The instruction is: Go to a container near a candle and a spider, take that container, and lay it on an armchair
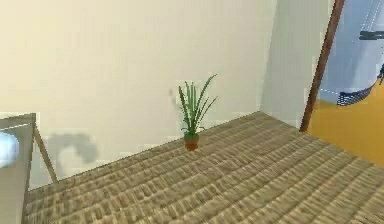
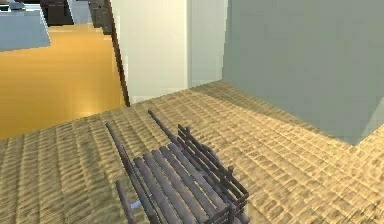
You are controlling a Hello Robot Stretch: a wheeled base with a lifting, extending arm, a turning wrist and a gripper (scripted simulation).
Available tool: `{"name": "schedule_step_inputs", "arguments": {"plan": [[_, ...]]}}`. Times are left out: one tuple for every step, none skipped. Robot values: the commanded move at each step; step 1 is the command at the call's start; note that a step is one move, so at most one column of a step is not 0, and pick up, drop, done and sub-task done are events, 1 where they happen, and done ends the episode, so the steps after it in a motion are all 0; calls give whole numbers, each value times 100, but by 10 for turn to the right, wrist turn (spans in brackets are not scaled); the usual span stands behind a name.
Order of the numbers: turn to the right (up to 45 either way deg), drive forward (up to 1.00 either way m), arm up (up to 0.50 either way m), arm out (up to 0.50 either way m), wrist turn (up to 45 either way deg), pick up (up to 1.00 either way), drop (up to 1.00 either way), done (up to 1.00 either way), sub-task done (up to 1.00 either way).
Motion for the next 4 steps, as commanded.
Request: {"name": "schedule_step_inputs", "arguments": {"plan": [[-210,0,0,0,0,0,0,0,0],[0,60,0,0,0,0,0,0,0],[-450,0,0,0,0,0,0,0,0],[-450,0,0,0,0,0,0,0,0]]}}
